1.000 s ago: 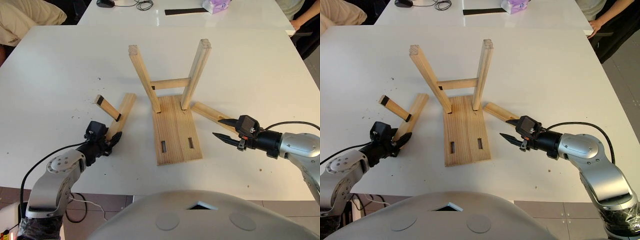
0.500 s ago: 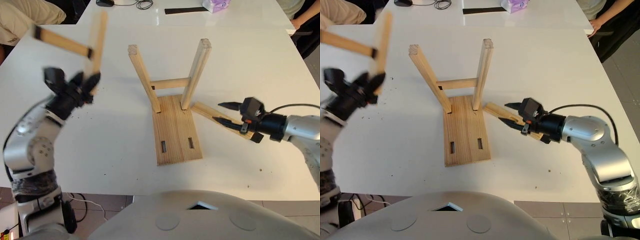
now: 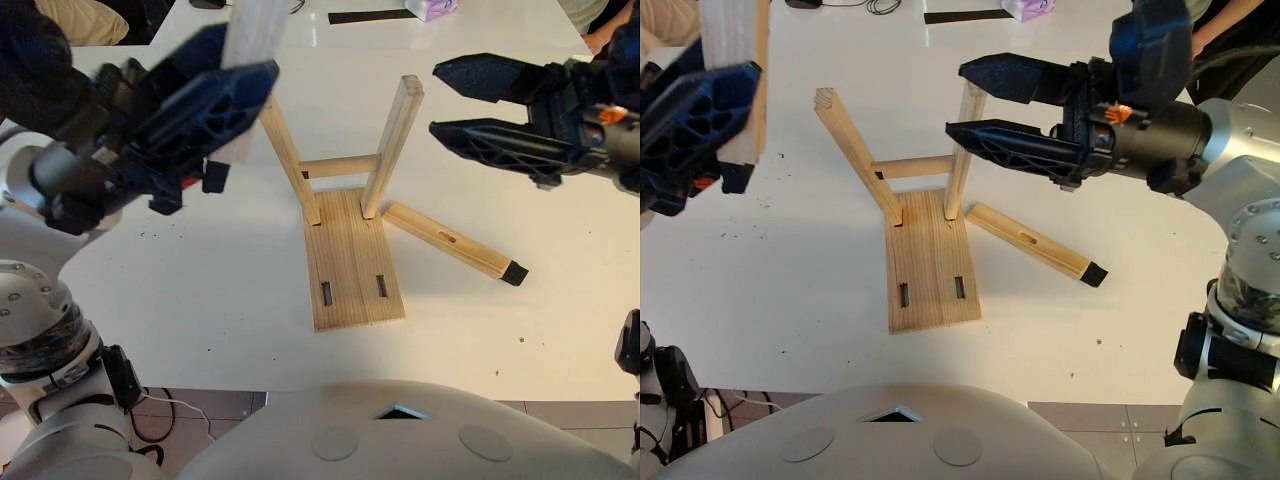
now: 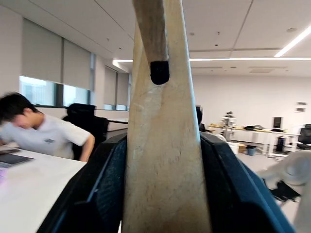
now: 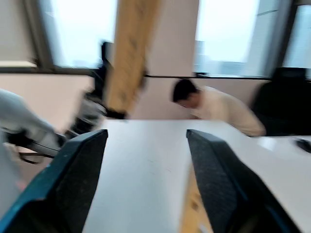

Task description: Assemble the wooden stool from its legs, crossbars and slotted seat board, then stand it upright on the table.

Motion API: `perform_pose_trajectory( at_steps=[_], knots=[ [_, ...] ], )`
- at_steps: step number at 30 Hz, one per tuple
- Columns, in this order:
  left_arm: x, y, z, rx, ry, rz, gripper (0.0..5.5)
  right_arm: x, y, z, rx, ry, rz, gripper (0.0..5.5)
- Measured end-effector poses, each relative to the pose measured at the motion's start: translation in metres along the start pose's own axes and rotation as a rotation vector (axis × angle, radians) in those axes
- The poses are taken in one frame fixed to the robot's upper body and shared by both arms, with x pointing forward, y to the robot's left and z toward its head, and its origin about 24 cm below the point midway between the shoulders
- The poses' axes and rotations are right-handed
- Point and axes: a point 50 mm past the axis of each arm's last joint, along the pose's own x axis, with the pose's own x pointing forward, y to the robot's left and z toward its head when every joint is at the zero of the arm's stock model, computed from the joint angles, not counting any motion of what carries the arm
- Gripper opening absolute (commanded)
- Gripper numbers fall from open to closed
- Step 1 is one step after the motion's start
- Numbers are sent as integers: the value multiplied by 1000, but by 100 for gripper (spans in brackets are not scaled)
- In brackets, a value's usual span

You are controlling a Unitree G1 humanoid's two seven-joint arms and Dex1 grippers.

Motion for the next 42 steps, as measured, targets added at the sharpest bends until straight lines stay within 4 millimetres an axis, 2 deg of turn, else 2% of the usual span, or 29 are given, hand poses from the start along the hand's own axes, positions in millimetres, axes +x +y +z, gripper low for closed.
perform_pose_trajectory(
  at_steps=[2, 6, 18, 25, 33, 40, 41, 42],
  knots=[
    [3, -6, -7, -13, 16, -31, 202, 4, -1, 6, 18, 31, 34, 327],
    [3, -12, -12, -22, 20, -56, 202, 11, -4, 4, 55, 77, 65, 327],
    [0, -10, -32, -38, 100, -54, 202, 29, 1, 15, 94, 40, 155, 327],
    [-2, -10, -41, -36, 126, -49, 202, 38, 1, 12, 95, 49, 172, 327],
    [-2, -12, -43, -44, 125, -65, 202, 39, 0, 9, 81, 72, 175, 213],
    [-4, -12, -46, -52, 160, -74, 202, 39, 3, 6, 38, 105, 196, 208],
    [-4, -12, -46, -54, 163, -73, 238, 38, 3, 5, 33, 106, 197, 208],
    [-4, -11, -47, -60, 166, -72, 248, 38, 3, 3, 29, 106, 197, 207]
  ],
)
